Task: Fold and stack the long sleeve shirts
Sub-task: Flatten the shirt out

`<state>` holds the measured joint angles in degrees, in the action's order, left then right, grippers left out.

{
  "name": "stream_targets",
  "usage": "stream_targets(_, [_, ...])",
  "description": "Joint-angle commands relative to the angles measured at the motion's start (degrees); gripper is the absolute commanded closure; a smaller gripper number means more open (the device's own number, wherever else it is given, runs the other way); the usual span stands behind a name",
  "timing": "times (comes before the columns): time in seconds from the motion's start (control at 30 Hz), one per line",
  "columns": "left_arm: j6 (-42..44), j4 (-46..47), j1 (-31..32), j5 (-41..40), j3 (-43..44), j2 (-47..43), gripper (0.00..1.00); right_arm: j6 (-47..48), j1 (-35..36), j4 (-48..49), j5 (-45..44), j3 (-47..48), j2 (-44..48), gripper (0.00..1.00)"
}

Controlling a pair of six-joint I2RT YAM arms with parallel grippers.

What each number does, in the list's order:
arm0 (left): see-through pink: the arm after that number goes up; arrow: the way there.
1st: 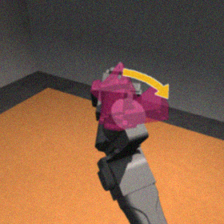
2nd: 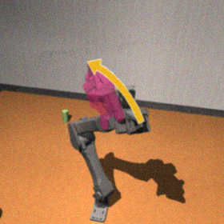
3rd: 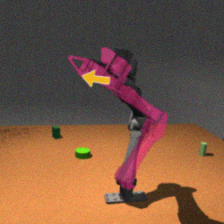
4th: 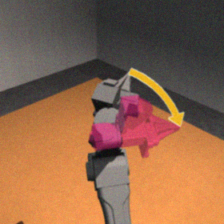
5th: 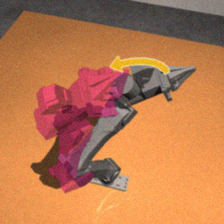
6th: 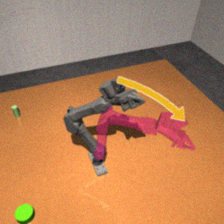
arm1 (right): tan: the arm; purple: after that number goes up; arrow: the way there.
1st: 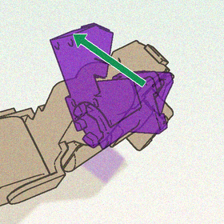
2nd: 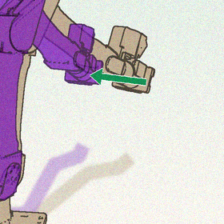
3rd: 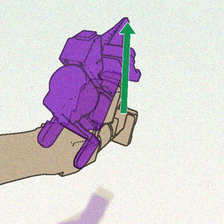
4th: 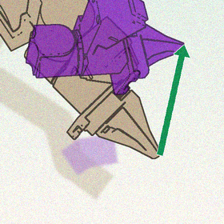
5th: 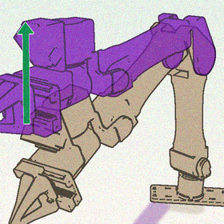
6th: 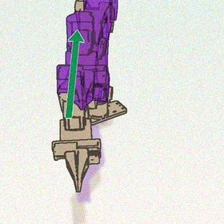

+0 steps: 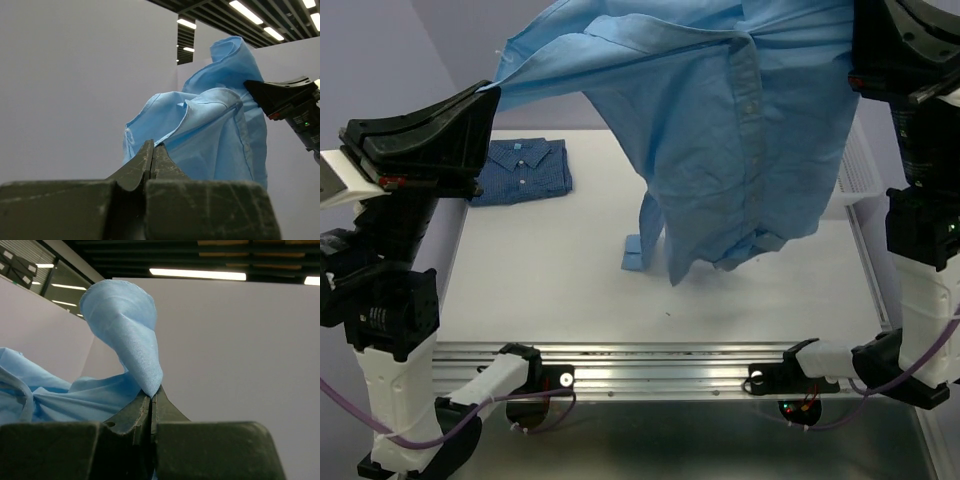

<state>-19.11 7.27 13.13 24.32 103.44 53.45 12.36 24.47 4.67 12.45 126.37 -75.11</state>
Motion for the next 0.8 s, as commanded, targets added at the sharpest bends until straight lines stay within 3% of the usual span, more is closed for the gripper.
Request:
stream_targets(0.0, [2.51, 4.33, -3.37, -16.32, 6.77, -3.27, 1.0, 12.15, -4.78, 10.63, -21.67, 3.36, 4.45, 0.99])
stream_targets(0.23, [0.31, 5.21, -3.46, -17.37, 4.86, 1.3, 1.0, 21.55, -4.78, 11.42, -27.99, 6.43, -2.83, 0.99])
stream_targets(0.4, [-0.22, 3.2, -3.46, -26.48, 0.46, 9.11, 1.0, 29.82, -5.39, 15.54, -31.79, 4.6, -15.75, 0.99])
stream_targets(0.53, [-2.76, 0.22, -3.37, -37.82, -9.44, 15.09, 1.0, 21.52, -10.66, 16.34, -26.34, -1.02, -25.22, 0.99])
stream_targets(0.6, [-6.36, -2.85, -4.59, -38.99, -15.24, 19.22, 1.0, 17.63, -13.82, 16.43, -24.67, -2.26, -32.59, 0.99])
stream_targets(0.63, [-7.68, -2.87, -5.12, -38.99, -17.28, 20.89, 1.0, 16.48, -14.36, 16.6, -23.79, -3.13, -32.64, 0.99])
stream_targets(0.77, [-14.09, -5.15, -8.81, -31.55, -27.66, 33.09, 1.0, 11.13, -14.36, 14.25, -19.75, 0.27, -51.33, 0.99])
